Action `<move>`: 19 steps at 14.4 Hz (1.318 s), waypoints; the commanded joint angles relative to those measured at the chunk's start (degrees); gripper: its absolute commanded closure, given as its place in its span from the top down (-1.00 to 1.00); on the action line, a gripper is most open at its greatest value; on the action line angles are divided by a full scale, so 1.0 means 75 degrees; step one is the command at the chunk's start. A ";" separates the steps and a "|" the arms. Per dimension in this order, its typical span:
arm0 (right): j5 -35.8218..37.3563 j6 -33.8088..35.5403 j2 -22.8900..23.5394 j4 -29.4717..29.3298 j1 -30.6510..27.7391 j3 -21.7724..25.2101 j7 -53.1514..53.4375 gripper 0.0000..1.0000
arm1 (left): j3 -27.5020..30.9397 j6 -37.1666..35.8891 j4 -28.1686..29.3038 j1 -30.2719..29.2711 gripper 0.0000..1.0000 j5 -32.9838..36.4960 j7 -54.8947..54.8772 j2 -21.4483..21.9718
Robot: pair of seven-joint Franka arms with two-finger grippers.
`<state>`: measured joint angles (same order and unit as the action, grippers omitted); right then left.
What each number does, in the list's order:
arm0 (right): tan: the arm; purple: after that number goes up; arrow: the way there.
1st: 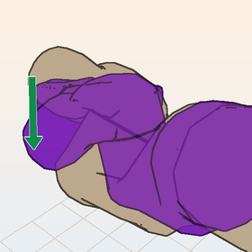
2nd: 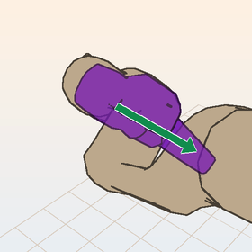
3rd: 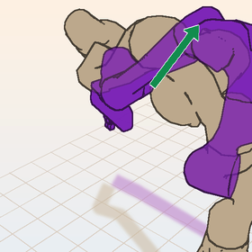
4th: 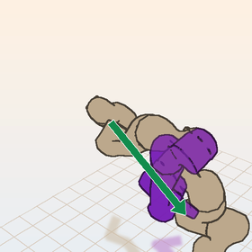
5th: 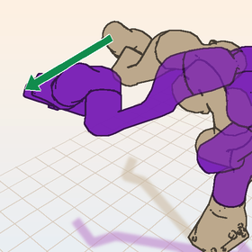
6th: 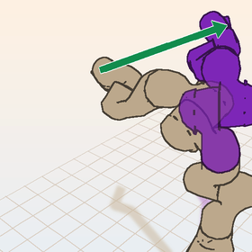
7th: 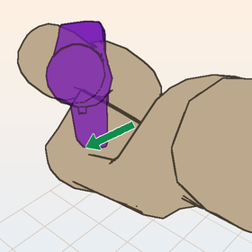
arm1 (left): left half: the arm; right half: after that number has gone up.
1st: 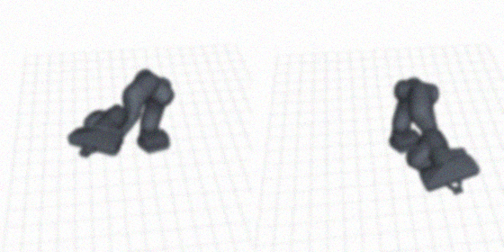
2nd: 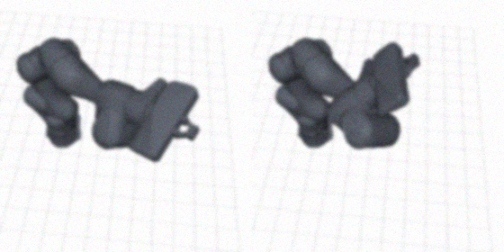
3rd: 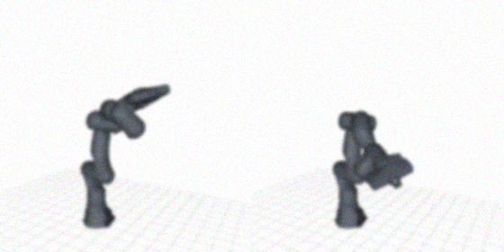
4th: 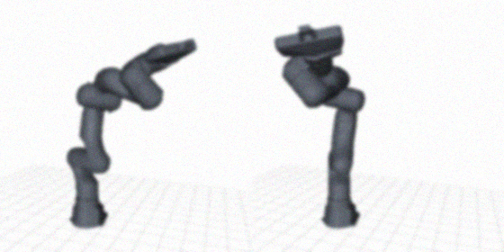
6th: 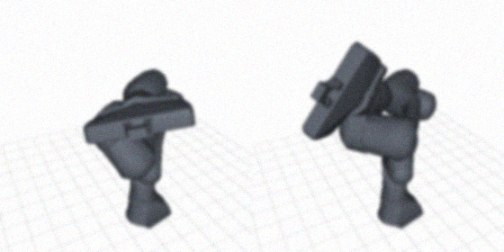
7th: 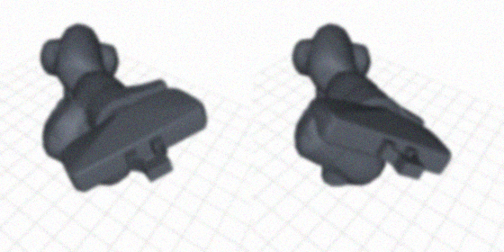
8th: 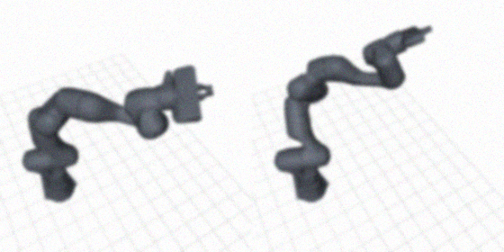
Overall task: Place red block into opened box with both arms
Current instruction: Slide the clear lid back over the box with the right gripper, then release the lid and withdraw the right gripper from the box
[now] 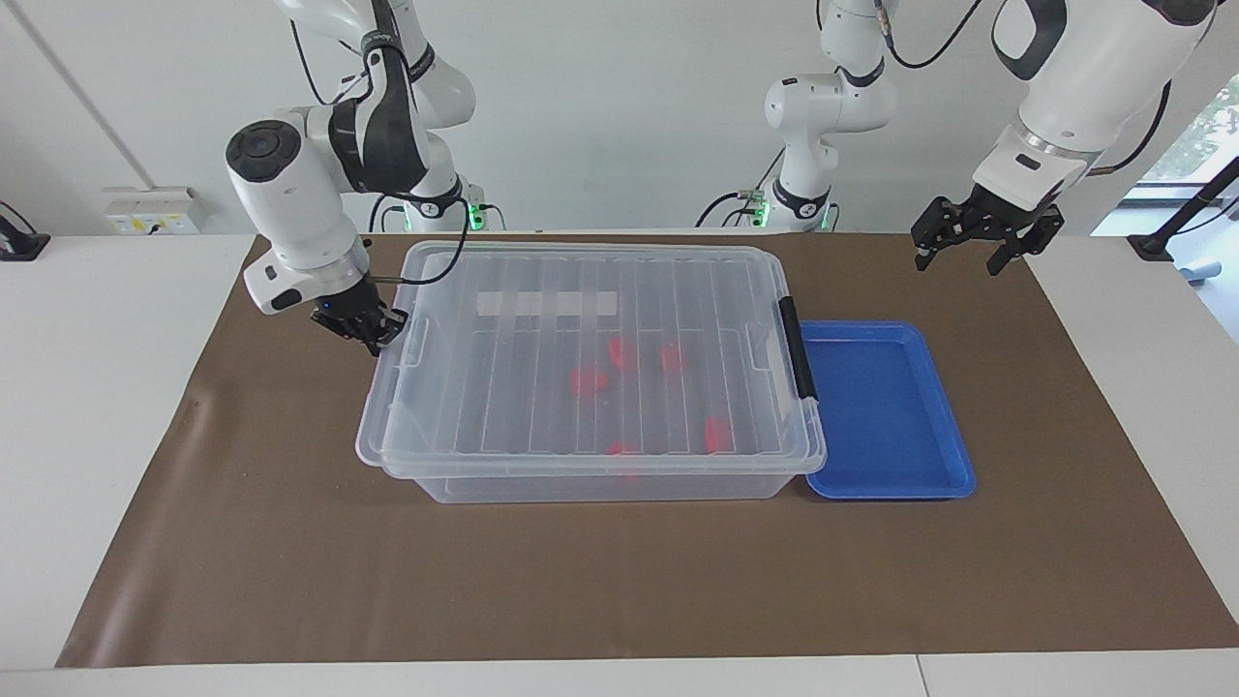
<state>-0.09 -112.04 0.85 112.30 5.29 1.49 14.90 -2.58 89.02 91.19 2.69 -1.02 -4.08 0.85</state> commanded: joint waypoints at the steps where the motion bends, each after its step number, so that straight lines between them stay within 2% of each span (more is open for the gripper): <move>1: -0.0058 -0.0179 -0.0183 0.0226 0.0021 -0.0011 0.0170 -1.00 | -0.0031 0.0154 0.0287 0.0016 1.00 0.0124 -0.0031 0.0238; 19: -0.0058 -0.0179 -0.0183 0.0226 0.0162 -0.0011 0.0159 -1.00 | 0.0016 0.0096 0.0263 -0.0078 1.00 0.0113 -0.0019 0.0238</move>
<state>-0.12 -112.04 0.81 112.37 6.27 1.49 14.91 -2.25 89.02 91.23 2.54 -0.92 -4.07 0.90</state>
